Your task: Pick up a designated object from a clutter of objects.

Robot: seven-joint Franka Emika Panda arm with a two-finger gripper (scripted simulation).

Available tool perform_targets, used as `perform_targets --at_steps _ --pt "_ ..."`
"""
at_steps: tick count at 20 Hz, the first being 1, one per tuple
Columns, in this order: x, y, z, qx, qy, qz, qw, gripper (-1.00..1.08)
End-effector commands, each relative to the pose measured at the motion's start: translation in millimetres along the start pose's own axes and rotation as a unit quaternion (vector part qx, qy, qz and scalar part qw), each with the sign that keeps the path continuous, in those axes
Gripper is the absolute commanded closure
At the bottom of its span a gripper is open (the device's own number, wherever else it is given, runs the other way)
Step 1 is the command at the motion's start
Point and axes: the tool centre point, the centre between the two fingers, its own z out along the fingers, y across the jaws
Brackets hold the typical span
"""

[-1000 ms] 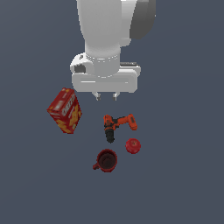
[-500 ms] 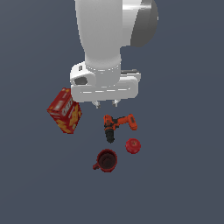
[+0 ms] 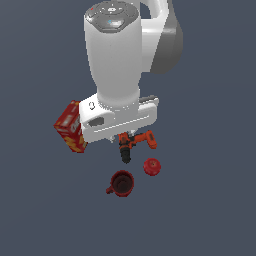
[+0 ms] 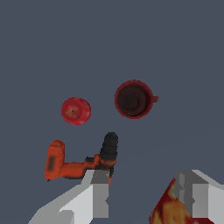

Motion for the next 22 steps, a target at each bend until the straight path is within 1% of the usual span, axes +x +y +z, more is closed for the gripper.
perform_targets --at_steps 1,6,11,16,22 --pt "10.6 3.8 8.1 0.001 -0.003 -0.034 0.9994 -0.20" --pt "30.5 10.9 25.9 0.004 -0.009 -0.101 0.9948 -0.20" --pt "48.9 17.7 45.6 0.009 -0.013 -0.167 0.9859 -0.20" --pt "65.6 24.1 67.0 0.015 -0.017 -0.231 0.9727 -0.20" --pt "83.2 31.6 94.9 0.023 -0.019 -0.306 0.9517 -0.20"
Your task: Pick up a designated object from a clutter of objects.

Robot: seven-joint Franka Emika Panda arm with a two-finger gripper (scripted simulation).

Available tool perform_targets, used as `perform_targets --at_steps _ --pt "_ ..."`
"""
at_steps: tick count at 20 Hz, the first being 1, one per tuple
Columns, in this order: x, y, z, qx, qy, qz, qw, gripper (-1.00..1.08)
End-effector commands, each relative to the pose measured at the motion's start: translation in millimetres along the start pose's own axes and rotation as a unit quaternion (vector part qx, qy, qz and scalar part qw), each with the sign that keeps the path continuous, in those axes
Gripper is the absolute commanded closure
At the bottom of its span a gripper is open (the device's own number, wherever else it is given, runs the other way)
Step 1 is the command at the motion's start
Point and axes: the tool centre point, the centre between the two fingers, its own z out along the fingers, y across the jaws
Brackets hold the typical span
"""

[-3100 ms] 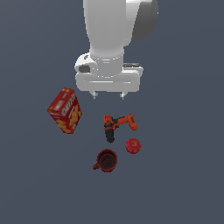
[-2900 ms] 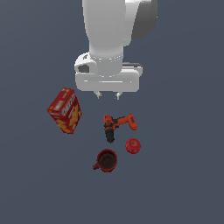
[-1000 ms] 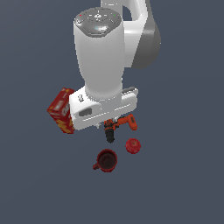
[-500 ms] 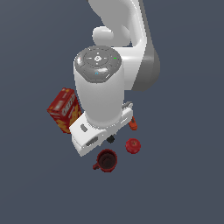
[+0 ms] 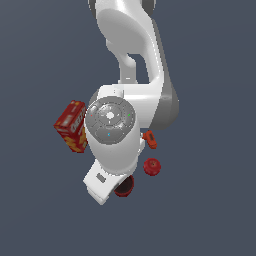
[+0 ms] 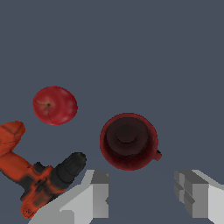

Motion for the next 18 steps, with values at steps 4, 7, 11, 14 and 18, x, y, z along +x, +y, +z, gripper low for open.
perform_targets --at_steps 4,7,11,14,18 --pt "9.0 14.8 26.1 0.008 0.000 -0.071 0.9974 -0.20" --pt "12.9 22.0 40.6 0.012 0.000 -0.108 0.9941 -0.20" --pt "16.6 29.4 57.3 0.016 0.002 -0.149 0.9888 -0.20" --pt "18.4 33.5 67.3 0.019 0.003 -0.172 0.9849 -0.20" --pt "19.8 37.2 77.1 0.022 0.004 -0.194 0.9807 -0.20"
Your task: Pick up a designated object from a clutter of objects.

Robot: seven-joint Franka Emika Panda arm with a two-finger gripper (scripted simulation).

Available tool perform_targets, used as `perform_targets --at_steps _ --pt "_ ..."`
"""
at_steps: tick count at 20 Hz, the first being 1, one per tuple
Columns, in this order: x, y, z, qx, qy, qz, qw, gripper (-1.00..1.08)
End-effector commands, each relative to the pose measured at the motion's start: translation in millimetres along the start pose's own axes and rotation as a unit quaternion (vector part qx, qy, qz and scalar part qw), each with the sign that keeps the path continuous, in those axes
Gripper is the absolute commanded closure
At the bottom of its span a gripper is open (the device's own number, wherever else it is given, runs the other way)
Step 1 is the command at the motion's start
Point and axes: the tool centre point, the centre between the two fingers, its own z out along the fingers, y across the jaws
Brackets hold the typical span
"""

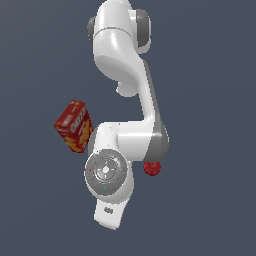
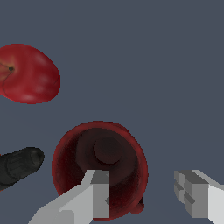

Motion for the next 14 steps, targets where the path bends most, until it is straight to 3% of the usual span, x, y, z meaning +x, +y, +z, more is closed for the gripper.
perform_targets --at_steps 1,14 --pt "0.0 2.6 4.9 0.001 0.001 -0.013 0.9999 -0.20" --pt "-0.2 4.2 24.6 0.002 0.001 -0.023 0.9997 -0.20"
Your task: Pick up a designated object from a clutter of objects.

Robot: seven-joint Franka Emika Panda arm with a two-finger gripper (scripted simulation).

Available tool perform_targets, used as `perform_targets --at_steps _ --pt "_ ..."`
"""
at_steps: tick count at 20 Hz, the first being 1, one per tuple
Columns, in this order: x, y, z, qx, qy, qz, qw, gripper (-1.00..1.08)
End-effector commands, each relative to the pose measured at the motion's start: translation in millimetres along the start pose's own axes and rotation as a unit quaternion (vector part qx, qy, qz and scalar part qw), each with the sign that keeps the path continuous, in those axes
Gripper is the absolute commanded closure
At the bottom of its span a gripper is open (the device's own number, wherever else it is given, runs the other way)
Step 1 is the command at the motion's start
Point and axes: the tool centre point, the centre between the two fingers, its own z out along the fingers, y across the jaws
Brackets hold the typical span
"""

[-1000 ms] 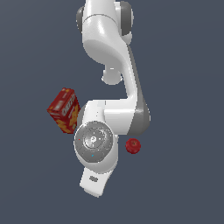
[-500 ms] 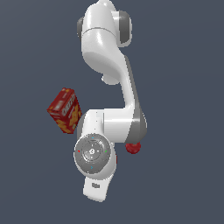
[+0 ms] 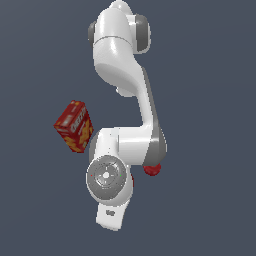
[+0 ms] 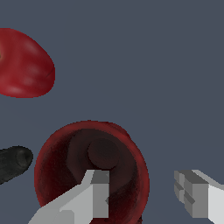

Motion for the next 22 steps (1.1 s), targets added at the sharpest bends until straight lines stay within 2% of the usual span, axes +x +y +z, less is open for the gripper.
perform_targets --at_steps 1,6,7,22 --pt "0.0 -0.4 11.1 0.001 0.000 -0.001 1.0000 -0.20" --pt "-0.1 -0.7 21.6 0.001 0.000 -0.001 1.0000 -0.20" --pt "-0.1 -0.7 21.6 0.001 0.000 -0.001 1.0000 1.08" --pt "-1.0 -2.6 18.7 0.000 0.000 -0.001 1.0000 1.08"
